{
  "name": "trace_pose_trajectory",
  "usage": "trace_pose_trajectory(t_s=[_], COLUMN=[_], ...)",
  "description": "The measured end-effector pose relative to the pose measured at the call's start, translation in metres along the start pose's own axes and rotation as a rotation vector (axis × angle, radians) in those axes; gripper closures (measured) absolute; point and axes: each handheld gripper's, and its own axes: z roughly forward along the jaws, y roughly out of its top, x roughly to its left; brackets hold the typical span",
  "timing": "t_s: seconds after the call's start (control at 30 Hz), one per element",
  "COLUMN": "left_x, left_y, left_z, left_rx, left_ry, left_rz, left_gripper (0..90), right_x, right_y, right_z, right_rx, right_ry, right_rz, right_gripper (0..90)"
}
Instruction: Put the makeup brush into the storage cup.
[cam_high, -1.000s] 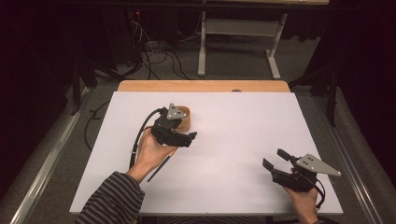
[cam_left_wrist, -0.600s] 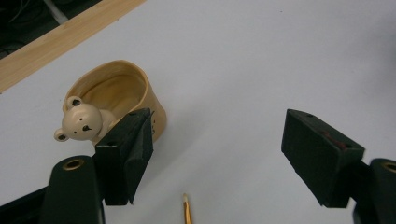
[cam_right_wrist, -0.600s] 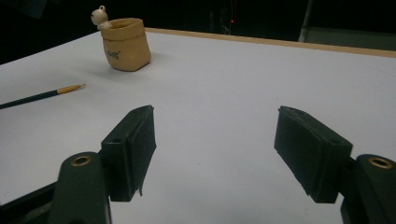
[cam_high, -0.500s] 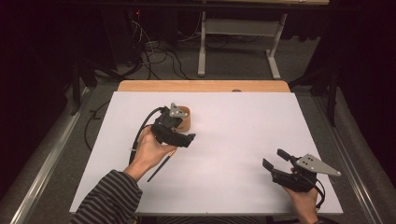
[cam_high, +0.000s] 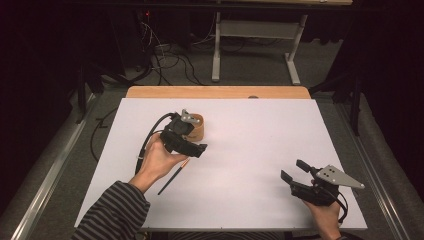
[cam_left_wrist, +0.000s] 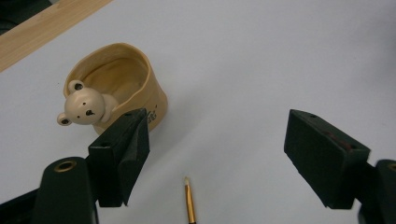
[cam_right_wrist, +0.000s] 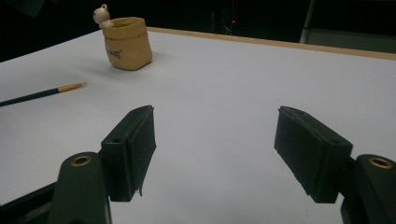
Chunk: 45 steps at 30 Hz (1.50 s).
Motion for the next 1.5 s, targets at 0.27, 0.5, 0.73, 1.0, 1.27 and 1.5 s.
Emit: trace_pose_trajectory(t_s=[0.27,0.5,0.73,1.0,1.27,1.5], left_x=[0.000,-0.002,0.000,0.002,0.003,0.003], left_y=[0.000,-0.001,-0.001,-0.005,-0.008,-0.011], left_z=[-0.002,-0.003,-0.006,-0.007,-0.005,-0.002], left_rx=[0.017,0.038,0.064,0.105,0.165,0.220], left_ry=[0.011,0.009,0.020,0.030,0.039,0.031], left_rz=[0.020,0.033,0.045,0.052,0.060,0.059], left_gripper=[24.4,24.5,25.2,27.0,27.7,28.2], right_x=[0.001,0.002,0.001,0.000,-0.001,-0.003], right_y=[0.000,0.000,-0.001,0.000,0.000,0.000], right_z=[0.000,0.000,0.001,0.000,-0.002,-0.003], right_rx=[0.004,0.004,0.007,0.006,-0.002,-0.006], right_ry=[-0.002,-0.009,-0.008,-0.013,-0.022,-0.026], right_rz=[-0.002,-0.011,-0.011,-0.009,-0.001,0.010], right_gripper=[31.1,31.1,31.2,31.2,31.2,31.2])
